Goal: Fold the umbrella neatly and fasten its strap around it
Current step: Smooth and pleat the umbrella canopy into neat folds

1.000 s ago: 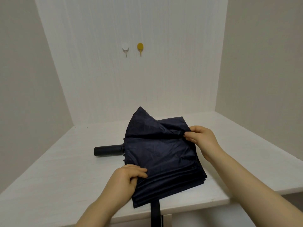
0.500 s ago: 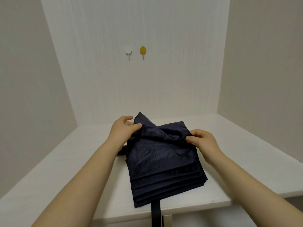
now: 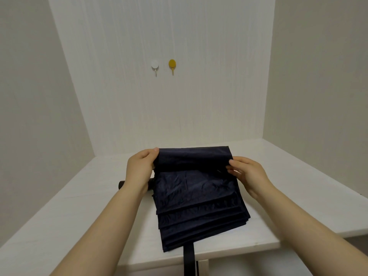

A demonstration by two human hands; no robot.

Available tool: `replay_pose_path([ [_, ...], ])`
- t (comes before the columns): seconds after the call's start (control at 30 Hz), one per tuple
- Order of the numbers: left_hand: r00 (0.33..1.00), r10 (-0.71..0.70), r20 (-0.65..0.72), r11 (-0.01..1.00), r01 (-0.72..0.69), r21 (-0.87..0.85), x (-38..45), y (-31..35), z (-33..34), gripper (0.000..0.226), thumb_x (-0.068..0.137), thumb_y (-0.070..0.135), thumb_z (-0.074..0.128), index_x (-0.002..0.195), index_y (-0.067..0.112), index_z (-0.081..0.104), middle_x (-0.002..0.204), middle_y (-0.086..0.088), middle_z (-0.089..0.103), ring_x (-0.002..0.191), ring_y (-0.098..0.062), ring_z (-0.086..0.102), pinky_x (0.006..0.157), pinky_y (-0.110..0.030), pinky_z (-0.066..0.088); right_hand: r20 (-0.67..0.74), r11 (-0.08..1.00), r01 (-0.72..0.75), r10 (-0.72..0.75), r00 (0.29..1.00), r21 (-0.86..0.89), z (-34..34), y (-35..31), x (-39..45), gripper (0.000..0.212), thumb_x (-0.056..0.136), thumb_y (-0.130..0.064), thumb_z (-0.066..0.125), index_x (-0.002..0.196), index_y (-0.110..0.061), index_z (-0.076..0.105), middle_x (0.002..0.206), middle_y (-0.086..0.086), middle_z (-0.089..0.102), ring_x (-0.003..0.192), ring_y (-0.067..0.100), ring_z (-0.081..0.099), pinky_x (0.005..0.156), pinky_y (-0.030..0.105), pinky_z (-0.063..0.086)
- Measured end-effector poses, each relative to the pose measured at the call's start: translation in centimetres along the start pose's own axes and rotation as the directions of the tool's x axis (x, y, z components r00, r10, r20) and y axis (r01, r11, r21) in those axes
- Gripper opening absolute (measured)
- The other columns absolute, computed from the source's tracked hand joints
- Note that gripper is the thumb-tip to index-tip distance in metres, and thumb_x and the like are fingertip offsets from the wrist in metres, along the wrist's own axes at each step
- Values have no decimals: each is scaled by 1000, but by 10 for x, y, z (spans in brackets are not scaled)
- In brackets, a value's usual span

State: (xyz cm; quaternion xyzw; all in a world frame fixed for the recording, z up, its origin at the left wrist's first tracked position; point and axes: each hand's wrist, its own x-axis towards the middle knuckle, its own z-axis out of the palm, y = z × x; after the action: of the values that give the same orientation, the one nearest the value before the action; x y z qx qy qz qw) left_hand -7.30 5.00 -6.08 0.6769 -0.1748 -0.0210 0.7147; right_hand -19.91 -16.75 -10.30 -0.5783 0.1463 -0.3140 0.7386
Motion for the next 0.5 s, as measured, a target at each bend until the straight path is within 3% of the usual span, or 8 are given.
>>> replay_pose_path([
  [0.07, 1000, -10, 26, 999, 11, -34, -5, -1, -1, 21, 89, 20, 56, 77, 11, 70, 91, -11, 65, 86, -22, 58, 90, -39, 48, 9, 999, -11, 11, 1000, -43, 0, -3, 1, 17, 86, 2, 54, 76, -6, 64, 77, 8, 62, 71, 19, 57, 67, 24, 49],
  [0.27, 1000, 1, 21, 999, 0, -34, -10, 3, -2, 18, 87, 6, 55, 78, 11, 69, 87, -12, 64, 84, -22, 56, 89, -39, 48, 7, 970, -20, 22, 1000, -244, 8, -20, 1, 11, 86, -14, 59, 79, -13, 67, 67, -1, 53, 61, 15, 46, 59, 26, 40],
  [0.4, 999, 46, 5, 998, -46, -38, -15, 7, -7, 19, 87, 3, 54, 77, 14, 67, 81, -3, 64, 79, -16, 58, 75, -24, 48, -36, 989, -20, 14, 999, -146, 7, -22, -1, 9, 83, -7, 61, 82, -12, 68, 72, 1, 58, 59, 14, 45, 59, 25, 39],
  [0.5, 999, 48, 5, 999, -48, -9, -22, 5, -12, 19, 85, 4, 56, 72, 15, 66, 76, 1, 63, 75, -14, 56, 72, -25, 45, 0, 991, -82, 82, 997, -109, 2, -21, -4, 10, 83, -4, 58, 81, -10, 66, 74, 3, 58, 61, 16, 47, 59, 26, 39],
])
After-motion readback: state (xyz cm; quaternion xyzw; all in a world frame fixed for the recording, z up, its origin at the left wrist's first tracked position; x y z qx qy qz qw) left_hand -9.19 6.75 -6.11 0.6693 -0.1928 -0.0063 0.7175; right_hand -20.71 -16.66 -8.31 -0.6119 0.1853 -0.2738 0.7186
